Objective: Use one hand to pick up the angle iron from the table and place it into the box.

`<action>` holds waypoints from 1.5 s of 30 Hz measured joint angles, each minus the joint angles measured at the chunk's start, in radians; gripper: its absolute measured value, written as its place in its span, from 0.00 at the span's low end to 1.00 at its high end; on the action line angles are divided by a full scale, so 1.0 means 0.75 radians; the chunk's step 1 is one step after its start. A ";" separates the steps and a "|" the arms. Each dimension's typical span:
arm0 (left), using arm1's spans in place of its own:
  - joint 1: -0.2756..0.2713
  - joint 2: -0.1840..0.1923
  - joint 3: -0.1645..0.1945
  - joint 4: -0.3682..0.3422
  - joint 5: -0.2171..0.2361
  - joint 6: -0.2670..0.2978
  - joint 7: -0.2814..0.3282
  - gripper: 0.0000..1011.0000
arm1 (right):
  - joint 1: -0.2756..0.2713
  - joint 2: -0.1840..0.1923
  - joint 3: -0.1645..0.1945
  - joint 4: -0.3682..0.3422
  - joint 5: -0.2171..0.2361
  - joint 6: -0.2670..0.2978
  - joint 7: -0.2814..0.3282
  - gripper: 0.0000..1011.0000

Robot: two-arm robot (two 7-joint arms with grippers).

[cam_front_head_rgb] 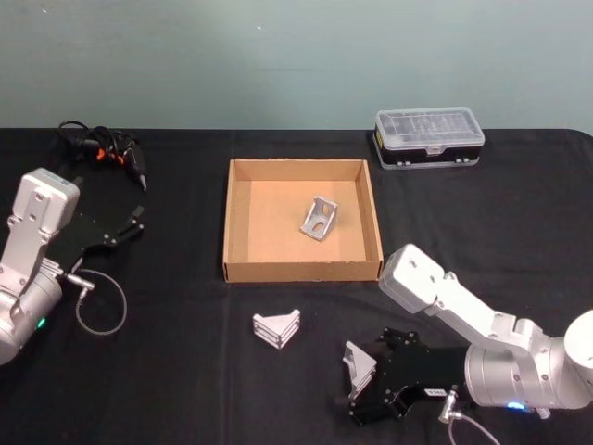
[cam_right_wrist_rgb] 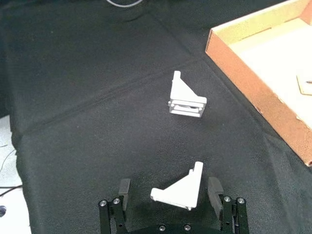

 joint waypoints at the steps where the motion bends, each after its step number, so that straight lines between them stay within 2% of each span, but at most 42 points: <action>1: 0.000 0.000 0.000 0.000 0.000 0.000 0.000 1.00 | 0.001 -0.003 0.000 0.003 0.003 0.009 -0.004 0.99; 12: 0.000 0.000 0.000 0.000 0.000 0.000 0.000 1.00 | 0.009 -0.010 0.003 0.014 0.012 0.054 -0.020 0.99; 27: 0.000 0.000 0.000 0.000 0.000 0.000 0.000 1.00 | 0.010 -0.011 0.003 0.016 0.013 0.057 -0.019 0.99; 33: 0.000 0.000 0.000 0.000 0.000 0.000 0.000 1.00 | 0.010 -0.011 0.003 0.015 0.013 0.057 -0.019 0.88; 41: 0.000 0.000 0.000 0.000 0.000 0.000 0.000 1.00 | 0.009 -0.010 0.004 0.014 0.012 0.055 -0.019 0.62; 45: 0.000 0.000 0.000 0.000 0.000 0.000 0.000 1.00 | 0.009 -0.010 0.004 0.014 0.012 0.055 -0.019 0.55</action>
